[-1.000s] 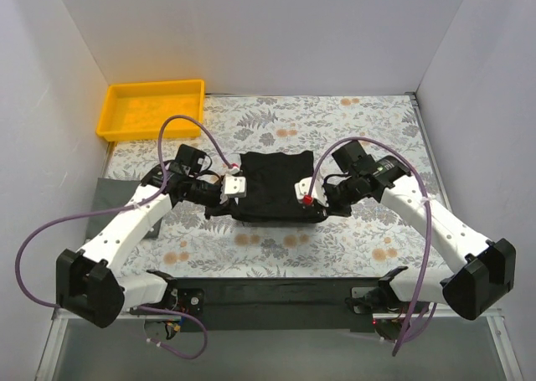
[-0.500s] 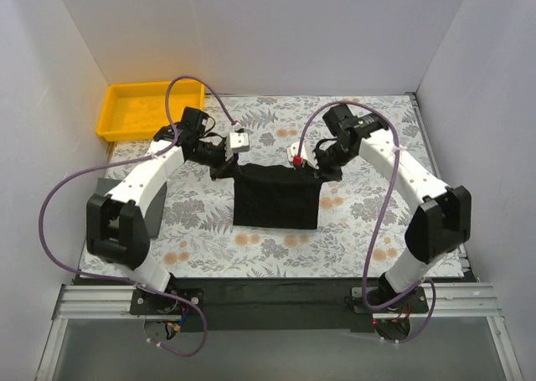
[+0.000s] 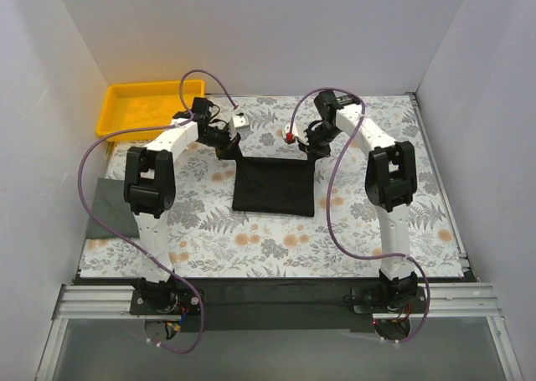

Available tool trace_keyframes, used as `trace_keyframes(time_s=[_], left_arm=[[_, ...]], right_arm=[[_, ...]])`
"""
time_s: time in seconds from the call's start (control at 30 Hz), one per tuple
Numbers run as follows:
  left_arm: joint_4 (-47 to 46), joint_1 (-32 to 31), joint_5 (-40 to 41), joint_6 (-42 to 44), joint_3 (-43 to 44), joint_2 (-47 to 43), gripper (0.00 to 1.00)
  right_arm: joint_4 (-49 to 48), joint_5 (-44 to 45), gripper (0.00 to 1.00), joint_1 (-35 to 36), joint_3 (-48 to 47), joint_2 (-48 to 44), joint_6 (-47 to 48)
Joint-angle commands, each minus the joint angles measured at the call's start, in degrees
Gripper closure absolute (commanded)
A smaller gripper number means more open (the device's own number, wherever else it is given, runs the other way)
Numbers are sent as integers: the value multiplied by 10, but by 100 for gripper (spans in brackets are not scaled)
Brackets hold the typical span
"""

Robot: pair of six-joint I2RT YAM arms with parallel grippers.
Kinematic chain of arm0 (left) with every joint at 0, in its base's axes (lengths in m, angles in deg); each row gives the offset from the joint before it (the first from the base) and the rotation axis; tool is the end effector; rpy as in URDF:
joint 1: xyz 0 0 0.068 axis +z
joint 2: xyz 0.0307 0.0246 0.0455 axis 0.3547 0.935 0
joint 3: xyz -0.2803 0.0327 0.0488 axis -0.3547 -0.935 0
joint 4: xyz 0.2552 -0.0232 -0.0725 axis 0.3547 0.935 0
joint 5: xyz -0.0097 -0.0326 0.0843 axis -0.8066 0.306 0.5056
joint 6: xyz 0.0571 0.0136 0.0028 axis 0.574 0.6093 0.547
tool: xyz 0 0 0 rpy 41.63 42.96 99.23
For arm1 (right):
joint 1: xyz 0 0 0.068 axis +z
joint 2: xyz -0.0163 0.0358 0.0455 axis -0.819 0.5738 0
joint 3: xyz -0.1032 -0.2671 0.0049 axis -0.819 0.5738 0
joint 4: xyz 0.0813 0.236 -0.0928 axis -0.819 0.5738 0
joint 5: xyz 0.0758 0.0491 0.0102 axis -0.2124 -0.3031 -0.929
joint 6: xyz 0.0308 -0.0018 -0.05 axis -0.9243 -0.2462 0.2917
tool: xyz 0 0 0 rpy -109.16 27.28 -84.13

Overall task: Fold and stack the t-shirts
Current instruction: Fold the tshirt

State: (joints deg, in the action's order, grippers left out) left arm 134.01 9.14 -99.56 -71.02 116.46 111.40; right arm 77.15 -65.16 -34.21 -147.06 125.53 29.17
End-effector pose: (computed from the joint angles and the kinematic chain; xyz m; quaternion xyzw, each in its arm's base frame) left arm 0.4378 -0.1229 0.2046 0.2959 0.8485 -0.3986 0.1834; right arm 0.4300 0.1840 0.2294 -0.7436 0.6173 0.1558 0.2041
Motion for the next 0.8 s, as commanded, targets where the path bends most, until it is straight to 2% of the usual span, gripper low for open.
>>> trace_keyframes(time_s=[0.0,0.17,0.33,0.57,0.67,0.7,0.73,0.77], left_arm=[[-60,1,-13,-23,16,14,100],[-46,-10,-10,-43,28,55,100],[-48,-20,0,-77,-68,26,100],[-67,-42,-27,-100,-295,-159,100],[-72,-48,-29,-115,-359,-226,98],[-73,-48,-28,-118,-368,-239,96],[-73,-50,-27,-122,-379,-252,85],[-72,-51,-25,-122,-385,-271,79]], right_arm=[[12,11,99,-9,-40,40,14],[-3,19,99,0,-44,76,2],[-30,21,99,16,43,47,-19],[-88,-17,99,56,274,-98,-64],[-90,-47,99,68,355,-167,-88],[-89,-56,99,69,381,-191,-109],[-88,-64,98,69,389,-201,-121],[-87,-72,78,70,396,-211,-130]])
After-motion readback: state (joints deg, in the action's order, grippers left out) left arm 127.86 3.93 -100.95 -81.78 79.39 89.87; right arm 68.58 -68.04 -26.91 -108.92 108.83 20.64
